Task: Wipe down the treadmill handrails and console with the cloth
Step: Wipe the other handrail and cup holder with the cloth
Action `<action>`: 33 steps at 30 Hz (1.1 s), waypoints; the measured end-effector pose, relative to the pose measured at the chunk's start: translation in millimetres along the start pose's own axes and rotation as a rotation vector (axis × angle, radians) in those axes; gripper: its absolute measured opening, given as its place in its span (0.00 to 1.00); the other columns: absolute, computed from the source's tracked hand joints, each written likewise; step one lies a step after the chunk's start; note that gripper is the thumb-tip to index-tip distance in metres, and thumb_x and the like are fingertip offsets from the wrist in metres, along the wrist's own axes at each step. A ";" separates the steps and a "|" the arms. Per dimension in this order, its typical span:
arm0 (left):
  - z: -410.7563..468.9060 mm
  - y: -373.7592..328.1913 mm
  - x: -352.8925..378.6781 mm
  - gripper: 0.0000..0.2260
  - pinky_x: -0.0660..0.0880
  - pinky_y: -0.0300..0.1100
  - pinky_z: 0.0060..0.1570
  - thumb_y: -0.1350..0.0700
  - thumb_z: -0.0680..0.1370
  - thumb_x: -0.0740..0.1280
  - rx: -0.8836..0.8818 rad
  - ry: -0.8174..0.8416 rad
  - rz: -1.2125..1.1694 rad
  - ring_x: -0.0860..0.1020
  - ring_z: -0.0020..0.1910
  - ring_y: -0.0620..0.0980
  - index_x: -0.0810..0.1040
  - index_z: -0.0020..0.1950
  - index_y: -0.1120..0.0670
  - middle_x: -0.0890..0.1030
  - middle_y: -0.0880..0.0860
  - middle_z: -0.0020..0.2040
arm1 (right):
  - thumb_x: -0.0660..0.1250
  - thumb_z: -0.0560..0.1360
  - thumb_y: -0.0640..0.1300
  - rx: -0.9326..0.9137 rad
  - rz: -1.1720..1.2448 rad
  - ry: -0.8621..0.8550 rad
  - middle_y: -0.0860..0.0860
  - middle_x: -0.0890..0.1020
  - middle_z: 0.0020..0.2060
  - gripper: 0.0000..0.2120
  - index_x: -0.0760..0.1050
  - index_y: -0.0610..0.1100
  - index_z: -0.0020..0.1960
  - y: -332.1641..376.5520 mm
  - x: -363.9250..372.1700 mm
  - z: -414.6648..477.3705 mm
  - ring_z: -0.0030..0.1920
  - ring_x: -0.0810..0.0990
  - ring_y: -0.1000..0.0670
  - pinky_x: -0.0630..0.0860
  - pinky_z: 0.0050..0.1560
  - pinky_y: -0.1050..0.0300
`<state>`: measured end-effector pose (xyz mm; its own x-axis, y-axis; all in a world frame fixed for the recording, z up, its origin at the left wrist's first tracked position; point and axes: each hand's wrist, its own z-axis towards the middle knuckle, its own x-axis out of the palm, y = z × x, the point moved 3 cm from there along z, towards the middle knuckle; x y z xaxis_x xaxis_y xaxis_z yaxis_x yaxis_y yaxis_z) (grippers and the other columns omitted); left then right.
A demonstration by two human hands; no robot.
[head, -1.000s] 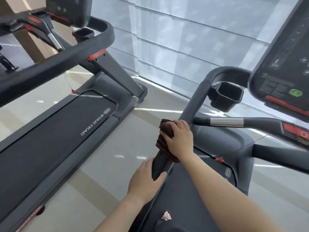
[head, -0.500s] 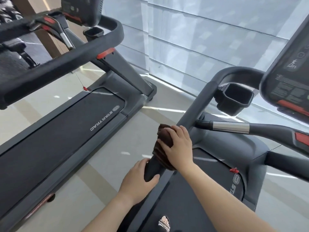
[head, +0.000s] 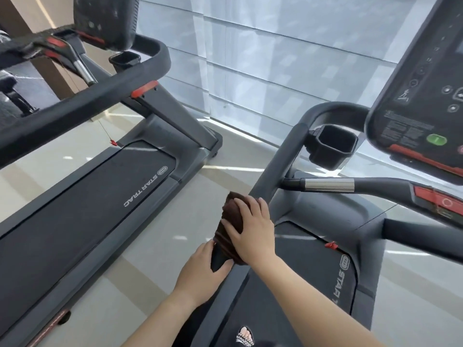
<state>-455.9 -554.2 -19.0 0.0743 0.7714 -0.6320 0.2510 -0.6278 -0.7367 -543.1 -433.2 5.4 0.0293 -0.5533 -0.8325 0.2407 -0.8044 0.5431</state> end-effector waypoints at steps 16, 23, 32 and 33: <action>-58.3 72.2 -81.9 0.20 0.67 0.33 0.59 0.43 0.77 0.60 0.197 0.226 0.169 0.71 0.61 0.39 0.67 0.68 0.46 0.72 0.42 0.66 | 0.61 0.75 0.61 0.398 0.070 -0.124 0.55 0.60 0.73 0.29 0.59 0.55 0.72 70.0 31.1 -105.0 0.72 0.55 0.48 0.68 0.64 0.44; -42.3 76.0 -105.7 0.19 0.67 0.33 0.55 0.44 0.77 0.61 0.263 0.270 0.175 0.72 0.56 0.38 0.69 0.66 0.46 0.73 0.43 0.64 | 0.60 0.75 0.63 0.476 0.027 -0.150 0.54 0.58 0.74 0.32 0.55 0.55 0.74 86.1 43.4 -124.6 0.73 0.54 0.47 0.67 0.64 0.43; 17.9 44.7 -115.4 0.17 0.68 0.36 0.53 0.45 0.78 0.61 0.276 0.262 0.182 0.72 0.56 0.39 0.70 0.65 0.46 0.74 0.42 0.62 | 0.59 0.76 0.61 0.534 -0.037 -0.161 0.50 0.60 0.73 0.28 0.57 0.53 0.72 60.0 35.3 -57.0 0.71 0.58 0.43 0.69 0.64 0.40; 24.9 38.8 -113.2 0.16 0.68 0.36 0.53 0.46 0.78 0.61 0.284 0.267 0.192 0.72 0.56 0.39 0.70 0.65 0.46 0.74 0.42 0.62 | 0.59 0.76 0.61 0.540 -0.023 -0.168 0.50 0.60 0.73 0.28 0.57 0.53 0.72 55.0 32.8 -50.0 0.70 0.58 0.43 0.68 0.64 0.40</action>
<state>-478.7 -668.4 18.0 0.3506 0.6142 -0.7070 -0.0644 -0.7373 -0.6725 -480.4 -484.7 2.5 -0.1356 -0.5254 -0.8400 -0.2927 -0.7888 0.5405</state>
